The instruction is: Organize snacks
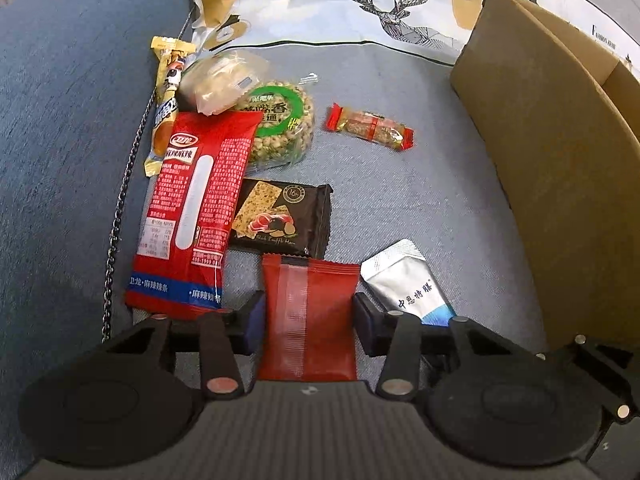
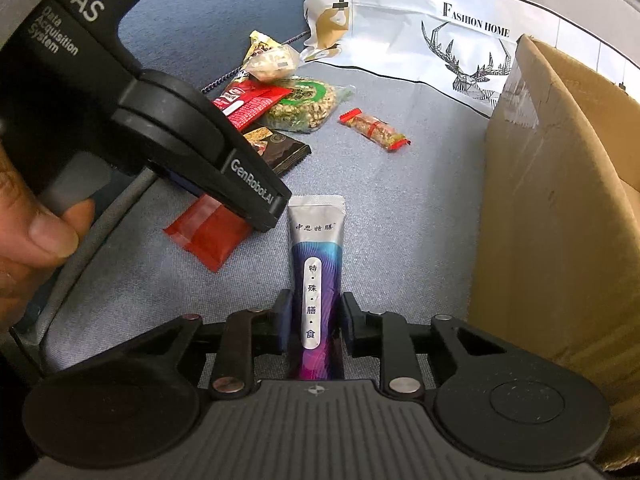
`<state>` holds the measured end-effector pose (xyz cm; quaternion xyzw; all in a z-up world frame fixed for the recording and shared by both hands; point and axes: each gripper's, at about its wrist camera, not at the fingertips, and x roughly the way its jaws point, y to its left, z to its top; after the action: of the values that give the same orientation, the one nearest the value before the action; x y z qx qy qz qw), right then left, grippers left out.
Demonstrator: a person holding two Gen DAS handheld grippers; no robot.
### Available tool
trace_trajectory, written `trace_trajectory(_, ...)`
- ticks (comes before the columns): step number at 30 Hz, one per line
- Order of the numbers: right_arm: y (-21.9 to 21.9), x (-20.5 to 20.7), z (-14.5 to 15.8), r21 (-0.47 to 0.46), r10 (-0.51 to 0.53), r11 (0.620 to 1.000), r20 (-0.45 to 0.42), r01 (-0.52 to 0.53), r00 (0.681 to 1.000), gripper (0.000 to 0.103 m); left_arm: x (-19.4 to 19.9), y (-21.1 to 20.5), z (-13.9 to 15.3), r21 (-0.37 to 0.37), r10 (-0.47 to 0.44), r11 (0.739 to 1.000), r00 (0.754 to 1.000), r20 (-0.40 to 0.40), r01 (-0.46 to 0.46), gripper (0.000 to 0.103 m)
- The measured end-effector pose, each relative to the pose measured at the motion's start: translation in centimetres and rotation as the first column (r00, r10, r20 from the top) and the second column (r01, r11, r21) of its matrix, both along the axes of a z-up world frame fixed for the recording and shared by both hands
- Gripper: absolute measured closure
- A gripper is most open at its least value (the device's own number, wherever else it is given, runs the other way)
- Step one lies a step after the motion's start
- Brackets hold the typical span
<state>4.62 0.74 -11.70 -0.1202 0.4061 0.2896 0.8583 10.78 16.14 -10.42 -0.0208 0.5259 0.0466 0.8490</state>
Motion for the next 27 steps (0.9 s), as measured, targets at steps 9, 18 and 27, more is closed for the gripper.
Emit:
trace_trajectory(9, -0.5, -0.9, 1.0, 0.029, 0.002, 1.0, 0.061, -0.003, 0.998, 0.083, -0.8, 1.0, 2.1, -0.088, 0.055, 0.995, 0.993, 0.104, -0.046, 0.056)
trace_trajectory(18, -2.4, -2.6, 4.3, 0.131, -0.037, 0.991, 0.213, 0.009, 0.976, 0.084, -4.3, 0.9, 7.2, -0.186, 0.14, 0.98, 0.927, 0.348, -0.078, 0.056)
trace_trajectory(27, -5.1, -3.6, 8.6, 0.196, -0.066, 0.981, 0.32, 0.002, 0.945, 0.084, -4.6, 0.9, 8.4, -0.249, 0.163, 0.966, 0.909, 0.384, -0.068, 0.056)
